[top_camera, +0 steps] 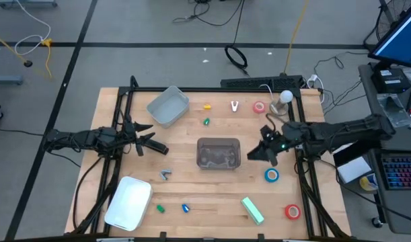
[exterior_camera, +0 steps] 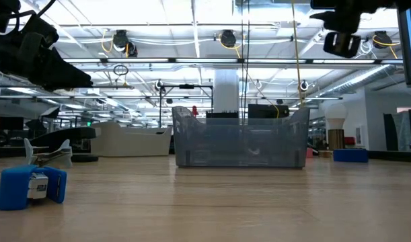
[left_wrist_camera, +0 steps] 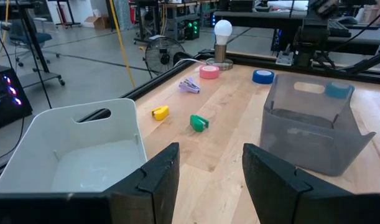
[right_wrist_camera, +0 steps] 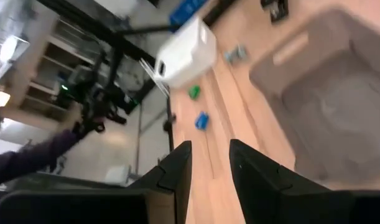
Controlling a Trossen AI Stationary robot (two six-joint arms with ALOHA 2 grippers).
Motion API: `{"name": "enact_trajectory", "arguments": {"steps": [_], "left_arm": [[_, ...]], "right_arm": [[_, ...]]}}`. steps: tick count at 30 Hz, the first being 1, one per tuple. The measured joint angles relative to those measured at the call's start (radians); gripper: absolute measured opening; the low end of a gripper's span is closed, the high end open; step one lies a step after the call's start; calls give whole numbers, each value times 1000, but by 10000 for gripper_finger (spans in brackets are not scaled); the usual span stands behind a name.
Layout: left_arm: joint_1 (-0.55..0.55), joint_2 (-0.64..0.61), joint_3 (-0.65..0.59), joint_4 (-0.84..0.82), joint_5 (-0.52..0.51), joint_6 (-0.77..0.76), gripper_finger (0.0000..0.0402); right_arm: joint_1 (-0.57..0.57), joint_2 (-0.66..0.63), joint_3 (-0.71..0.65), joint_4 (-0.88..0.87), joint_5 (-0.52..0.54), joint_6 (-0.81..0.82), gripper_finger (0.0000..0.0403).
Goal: Pick and place Stapler, Stapler remover, tape
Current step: Put the light green stapler into the gray bin
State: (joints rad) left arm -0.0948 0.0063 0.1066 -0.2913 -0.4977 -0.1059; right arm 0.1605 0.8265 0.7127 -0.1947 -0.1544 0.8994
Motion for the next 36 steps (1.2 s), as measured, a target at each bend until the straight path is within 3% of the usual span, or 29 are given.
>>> {"name": "enact_trajectory", "arguments": {"steps": [6, 13, 22, 31, 36], "left_arm": [[0, 0, 0, 0, 0, 0, 175], [0, 0, 0, 0, 0, 8, 175], [0, 0, 0, 0, 0, 49, 175], [0, 0, 0, 0, 0, 50, 175], [0, 0, 0, 0, 0, 50, 175]], "right_arm": [[181, 97, 29, -82, 107, 191, 100], [357, 248, 29, -80, 102, 473, 96], [505, 355, 82, -128, 102, 788, 61], [564, 497, 357, -505, 158, 816, 23], [575, 592, 447, -574, 155, 772, 3]]}}
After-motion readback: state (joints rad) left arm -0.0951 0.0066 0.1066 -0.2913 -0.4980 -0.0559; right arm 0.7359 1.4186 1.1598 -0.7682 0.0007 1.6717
